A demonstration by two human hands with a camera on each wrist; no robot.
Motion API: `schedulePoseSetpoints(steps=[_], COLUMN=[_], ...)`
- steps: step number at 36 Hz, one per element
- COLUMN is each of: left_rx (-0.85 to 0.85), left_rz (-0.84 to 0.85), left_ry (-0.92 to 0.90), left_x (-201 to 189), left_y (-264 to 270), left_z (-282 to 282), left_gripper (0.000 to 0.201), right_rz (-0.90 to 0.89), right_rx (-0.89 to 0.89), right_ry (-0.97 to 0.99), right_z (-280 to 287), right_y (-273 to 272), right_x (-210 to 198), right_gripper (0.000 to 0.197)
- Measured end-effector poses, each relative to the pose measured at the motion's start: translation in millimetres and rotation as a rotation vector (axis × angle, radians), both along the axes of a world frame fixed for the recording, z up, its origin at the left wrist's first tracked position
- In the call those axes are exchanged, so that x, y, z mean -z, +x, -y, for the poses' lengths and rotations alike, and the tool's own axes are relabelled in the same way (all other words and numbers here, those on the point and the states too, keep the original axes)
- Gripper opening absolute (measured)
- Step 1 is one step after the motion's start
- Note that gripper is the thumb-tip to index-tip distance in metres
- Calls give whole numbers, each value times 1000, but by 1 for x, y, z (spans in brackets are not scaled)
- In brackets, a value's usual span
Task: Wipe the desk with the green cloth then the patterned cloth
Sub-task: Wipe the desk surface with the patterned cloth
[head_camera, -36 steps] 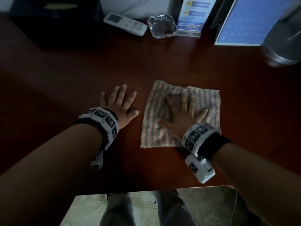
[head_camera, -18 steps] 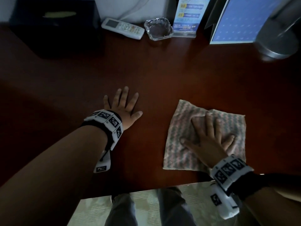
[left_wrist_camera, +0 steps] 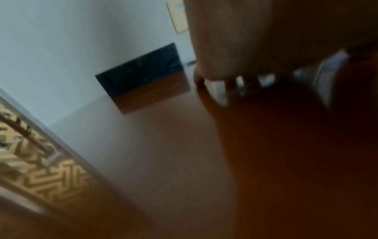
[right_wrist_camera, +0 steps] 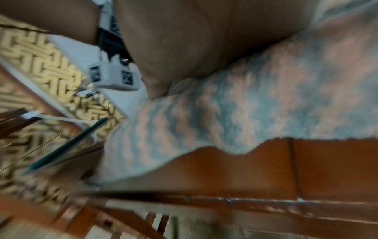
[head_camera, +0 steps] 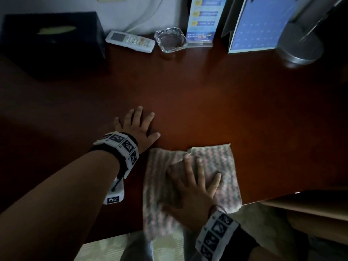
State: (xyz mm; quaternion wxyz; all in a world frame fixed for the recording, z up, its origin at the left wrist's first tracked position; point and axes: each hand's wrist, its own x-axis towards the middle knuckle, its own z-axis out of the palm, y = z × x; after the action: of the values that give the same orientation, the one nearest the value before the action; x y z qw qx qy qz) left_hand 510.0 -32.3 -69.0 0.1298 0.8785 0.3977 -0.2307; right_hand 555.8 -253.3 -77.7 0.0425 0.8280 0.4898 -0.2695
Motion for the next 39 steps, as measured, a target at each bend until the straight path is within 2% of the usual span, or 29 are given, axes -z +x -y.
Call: schedulePoseSetpoints(steps=[5, 10, 13, 18, 27, 33, 39], left_rx=[-3, -74, -91, -70, -60, -118, -136], left_rz=[38, 29, 77, 127, 69, 50, -60], left_ry=[109, 160, 167, 138, 38, -53, -44], left_x=[-17, -28, -28, -23, -13, -9, -5], left_y=[19, 51, 67, 88, 115, 130, 137], left_z=[-6, -14, -15, -13, -8, -5, 1], left_gripper=[51, 42, 45, 53, 67, 79, 92], right_rz=[17, -29, -18, -12, -27, -34, -26], right_rx=[-203, -161, -108, 7, 109, 98, 100], right_ry=[-8, -73, -20, -124, -117, -135, -136], right_z=[23, 46, 55, 53, 26, -2, -40], right_y=[27, 72, 103, 144, 184, 195, 211], right_x=[-2, -2, 2, 0, -6, -11, -8], right_gripper=[87, 83, 74, 72, 81, 87, 87])
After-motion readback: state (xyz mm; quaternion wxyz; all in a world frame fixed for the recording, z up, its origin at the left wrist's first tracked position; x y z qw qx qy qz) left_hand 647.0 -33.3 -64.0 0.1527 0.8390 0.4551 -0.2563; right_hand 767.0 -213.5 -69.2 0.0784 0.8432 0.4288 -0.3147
